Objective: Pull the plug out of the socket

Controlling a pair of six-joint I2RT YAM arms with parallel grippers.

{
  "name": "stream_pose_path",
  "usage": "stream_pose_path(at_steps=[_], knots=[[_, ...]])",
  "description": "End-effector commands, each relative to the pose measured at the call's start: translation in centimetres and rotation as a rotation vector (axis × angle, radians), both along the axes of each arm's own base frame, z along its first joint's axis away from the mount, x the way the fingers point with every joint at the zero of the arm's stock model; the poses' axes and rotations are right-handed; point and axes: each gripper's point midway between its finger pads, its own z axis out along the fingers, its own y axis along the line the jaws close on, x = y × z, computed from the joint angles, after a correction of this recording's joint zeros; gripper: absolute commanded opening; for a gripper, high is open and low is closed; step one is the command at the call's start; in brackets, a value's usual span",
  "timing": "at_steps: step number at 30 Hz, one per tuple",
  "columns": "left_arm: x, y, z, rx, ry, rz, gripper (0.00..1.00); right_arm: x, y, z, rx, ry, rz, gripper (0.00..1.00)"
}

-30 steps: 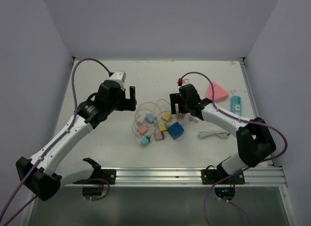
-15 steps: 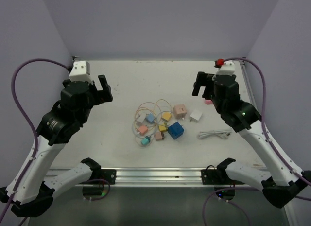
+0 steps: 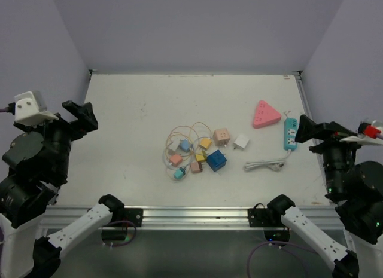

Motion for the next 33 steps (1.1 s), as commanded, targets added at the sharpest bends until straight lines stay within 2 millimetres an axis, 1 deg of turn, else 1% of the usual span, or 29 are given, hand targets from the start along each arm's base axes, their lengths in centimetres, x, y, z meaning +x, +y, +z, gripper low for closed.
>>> stream_pose_path(at_steps=[1,2,3,4,5,6,7,8,9,10,11,12,14,16,19,29,33], knots=[[-1.2,1.8,2.1,0.005,-0.097,0.049,1.00,-2.2,-2.3,-0.8,-0.034,-0.046,-0.050,0.99],[-1.4,2.1,2.5,-0.008,-0.128,0.059,1.00,-2.3,-2.6,-1.8,-0.042,-0.040,-0.064,0.99],[-2.0,2.7,2.6,-0.017,-0.150,0.071,1.00,-2.7,-3.0,-1.8,-0.037,-0.060,-0.069,0.99],[-2.0,2.9,2.1,-0.017,-0.147,0.094,1.00,-3.7,-3.7,-1.9,-0.025,-0.088,-0.078,0.99],[-2.1,3.2,2.2,-0.037,-0.165,0.108,1.00,-3.8,-3.8,-2.5,-0.031,-0.085,-0.084,0.99],[-2.6,3.7,2.2,-0.055,-0.180,0.127,1.00,-4.0,-4.2,-2.7,-0.035,-0.091,-0.095,0.99],[-2.6,4.2,1.6,-0.061,-0.175,0.160,1.00,-4.4,-4.6,-2.8,-0.030,-0.101,-0.106,0.99],[-3.0,4.6,1.8,-0.089,-0.202,0.176,1.00,-4.3,-4.6,-3.2,-0.033,-0.096,-0.112,0.99],[-3.1,4.9,1.7,-0.100,-0.212,0.191,1.00,-4.3,-4.7,-3.3,-0.035,-0.098,-0.116,0.99],[-3.1,5.3,1.2,-0.102,-0.208,0.220,1.00,-4.4,-4.8,-3.3,-0.037,-0.101,-0.117,0.99],[-3.5,5.7,1.4,-0.131,-0.236,0.234,1.00,-4.5,-4.9,-3.3,-0.038,-0.107,-0.120,0.99],[-3.2,5.7,0.6,-0.130,-0.228,0.249,1.00,-4.4,-4.8,-3.1,-0.041,-0.117,-0.116,0.99],[-3.7,6.4,0.2,-0.171,-0.256,0.288,1.00,-4.5,-4.8,-3.4,-0.045,-0.125,-0.113,0.99],[-3.6,6.6,-0.8,-0.181,-0.249,0.310,1.00,-4.3,-4.6,-3.7,-0.045,-0.127,-0.107,0.99],[-3.6,6.6,-1.3,-0.191,-0.248,0.313,0.99,-4.5,-4.7,-4.1,-0.030,-0.135,-0.104,0.99],[-2.6,5.8,-2.1,-0.192,-0.225,0.306,1.00,-4.7,-4.7,-4.2,-0.034,-0.154,-0.098,0.99],[-2.3,5.6,-2.1,-0.194,-0.225,0.304,1.00,-4.6,-4.6,-4.1,-0.035,-0.160,-0.094,0.99]])
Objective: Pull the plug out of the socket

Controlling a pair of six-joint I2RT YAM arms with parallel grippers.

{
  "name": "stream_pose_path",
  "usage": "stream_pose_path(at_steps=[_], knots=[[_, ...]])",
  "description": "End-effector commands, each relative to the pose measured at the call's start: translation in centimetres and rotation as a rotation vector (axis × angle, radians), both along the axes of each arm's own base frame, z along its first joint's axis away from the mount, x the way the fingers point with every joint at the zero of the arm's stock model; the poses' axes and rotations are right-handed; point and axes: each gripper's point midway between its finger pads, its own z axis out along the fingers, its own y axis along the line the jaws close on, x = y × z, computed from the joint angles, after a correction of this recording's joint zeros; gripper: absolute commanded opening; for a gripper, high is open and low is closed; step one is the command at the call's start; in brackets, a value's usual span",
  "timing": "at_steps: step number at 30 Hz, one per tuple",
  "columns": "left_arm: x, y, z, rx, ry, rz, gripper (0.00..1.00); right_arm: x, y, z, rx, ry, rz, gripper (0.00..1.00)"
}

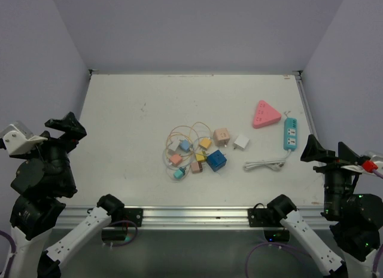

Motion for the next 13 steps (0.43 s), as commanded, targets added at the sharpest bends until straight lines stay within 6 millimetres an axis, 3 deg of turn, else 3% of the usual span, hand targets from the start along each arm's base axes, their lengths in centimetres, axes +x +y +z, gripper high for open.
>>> stream_pose_path(at_steps=[1,13], knots=[[0.5,0.0,0.8,-0.044,-0.040,0.025,1.00,-0.1,0.0,0.9,0.001,-0.039,-0.001,0.99],[1.8,-1.0,0.5,-0.035,-0.025,0.013,1.00,0.6,0.7,1.1,-0.045,-0.031,0.020,0.99]])
